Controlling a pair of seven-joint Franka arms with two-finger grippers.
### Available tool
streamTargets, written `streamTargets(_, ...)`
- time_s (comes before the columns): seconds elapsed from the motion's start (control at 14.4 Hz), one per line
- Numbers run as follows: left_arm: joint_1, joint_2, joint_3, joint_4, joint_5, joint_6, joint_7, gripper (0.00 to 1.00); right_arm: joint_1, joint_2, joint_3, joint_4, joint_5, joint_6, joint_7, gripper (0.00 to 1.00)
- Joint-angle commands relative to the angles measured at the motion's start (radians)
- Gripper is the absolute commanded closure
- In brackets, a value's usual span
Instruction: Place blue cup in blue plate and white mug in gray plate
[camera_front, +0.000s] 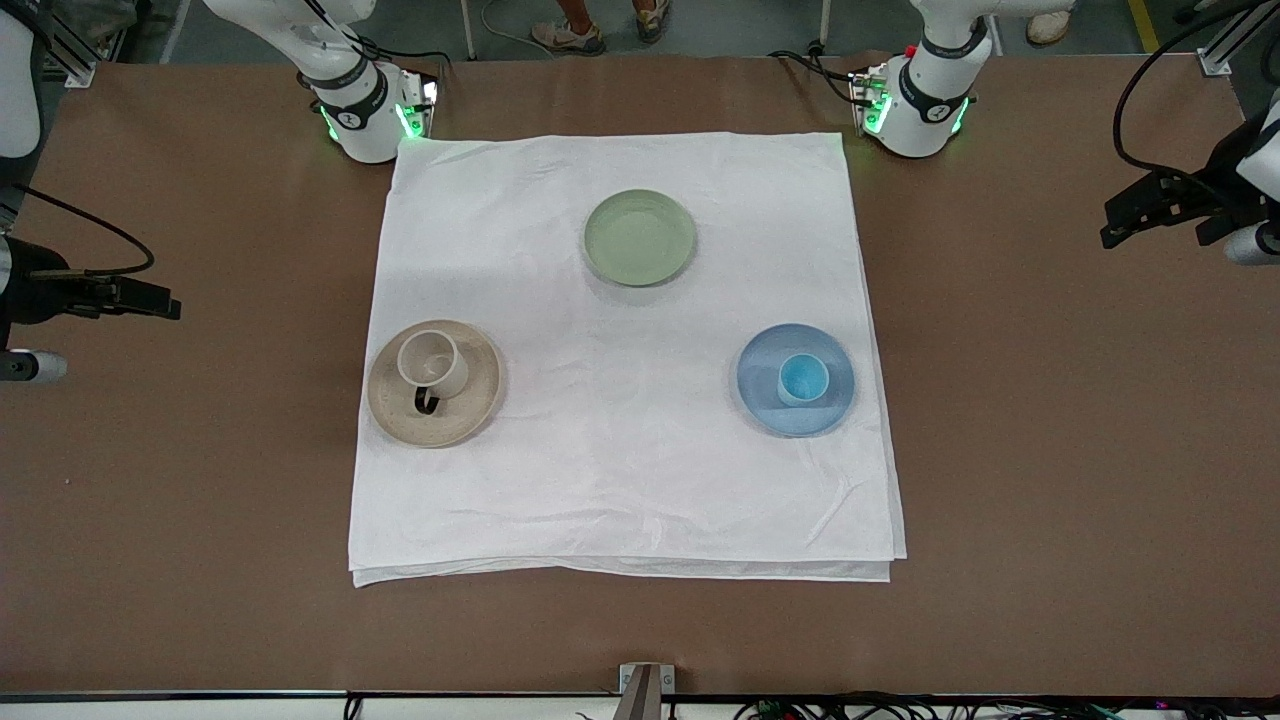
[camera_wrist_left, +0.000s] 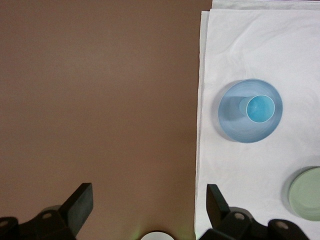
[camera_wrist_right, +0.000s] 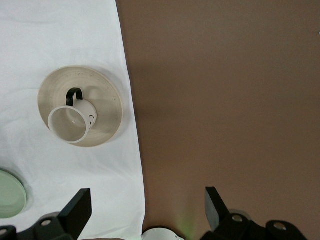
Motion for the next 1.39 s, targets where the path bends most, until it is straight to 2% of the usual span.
streamTargets(0.0,-0.004,-0.049,0.004,-0.054,-0.017,0.006,0.023,0.0,-0.009,-0.095,0.01,-0.081,0.0,0.004,0.022,0.0)
streamTargets(0.28,-0.005,-0.052,-0.001,-0.057,-0.017,0.005,0.03,0.0,-0.006,-0.249,0.01,-0.278,0.0,0.095,0.02,0.0)
streamTargets(0.42,0.001,-0.052,-0.026,-0.057,-0.015,0.005,0.029,0.0,-0.003,-0.322,0.008,-0.355,-0.006,0.131,0.02,0.0)
streamTargets(0.69,0.002,-0.057,-0.032,-0.06,0.003,0.006,0.03,0.0,-0.003,-0.396,0.01,-0.356,-0.009,0.12,0.014,0.0)
streamTargets(1.18,-0.007,-0.052,-0.035,-0.055,0.02,-0.021,0.029,0.0,-0.001,-0.399,0.01,-0.349,-0.008,0.145,0.013,0.0)
streamTargets(1.32,0.001,-0.052,-0.062,-0.058,0.02,-0.02,0.023,0.0,-0.001,-0.396,0.012,-0.33,-0.012,0.154,0.002,0.0)
